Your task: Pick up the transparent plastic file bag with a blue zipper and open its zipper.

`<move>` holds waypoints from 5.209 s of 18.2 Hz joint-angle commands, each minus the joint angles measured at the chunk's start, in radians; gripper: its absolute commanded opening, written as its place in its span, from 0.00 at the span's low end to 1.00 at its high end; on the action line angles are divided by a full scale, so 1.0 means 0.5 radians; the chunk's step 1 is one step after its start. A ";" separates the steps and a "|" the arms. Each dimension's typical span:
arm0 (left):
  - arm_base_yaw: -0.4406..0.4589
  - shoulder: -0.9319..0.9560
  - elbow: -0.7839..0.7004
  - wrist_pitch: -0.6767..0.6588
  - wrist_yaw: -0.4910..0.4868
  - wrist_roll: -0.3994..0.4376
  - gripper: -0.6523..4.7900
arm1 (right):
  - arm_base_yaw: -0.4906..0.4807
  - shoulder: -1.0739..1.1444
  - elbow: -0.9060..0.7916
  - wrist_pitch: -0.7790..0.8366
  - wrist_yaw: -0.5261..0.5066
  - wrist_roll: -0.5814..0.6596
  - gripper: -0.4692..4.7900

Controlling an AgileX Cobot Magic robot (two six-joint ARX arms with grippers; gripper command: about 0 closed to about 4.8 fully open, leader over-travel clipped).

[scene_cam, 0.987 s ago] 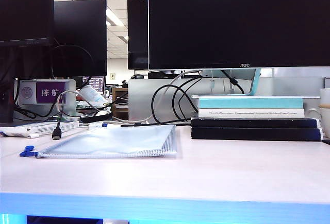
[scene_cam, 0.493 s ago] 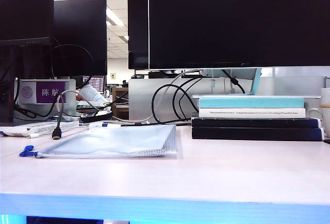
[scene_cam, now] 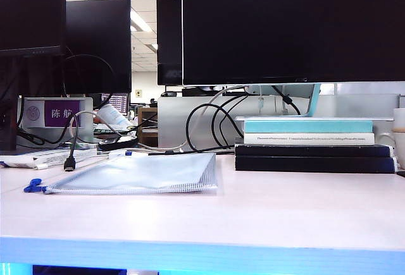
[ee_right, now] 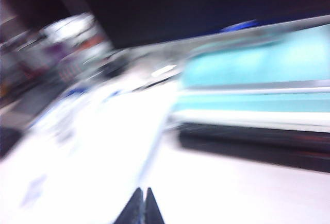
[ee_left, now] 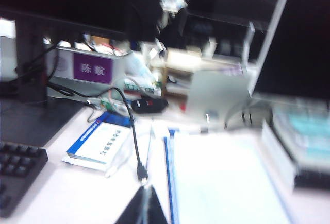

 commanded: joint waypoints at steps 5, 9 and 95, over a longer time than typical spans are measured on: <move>-0.003 0.619 0.484 -0.213 0.591 0.525 0.23 | 0.273 0.510 0.261 -0.010 -0.523 0.038 0.08; -0.001 0.857 0.494 -0.213 0.653 0.606 0.58 | 0.587 0.764 0.262 -0.007 -0.550 0.114 0.08; -0.493 1.268 0.378 -0.063 0.874 0.899 0.11 | 0.731 1.572 2.107 -1.117 -0.071 -1.048 0.42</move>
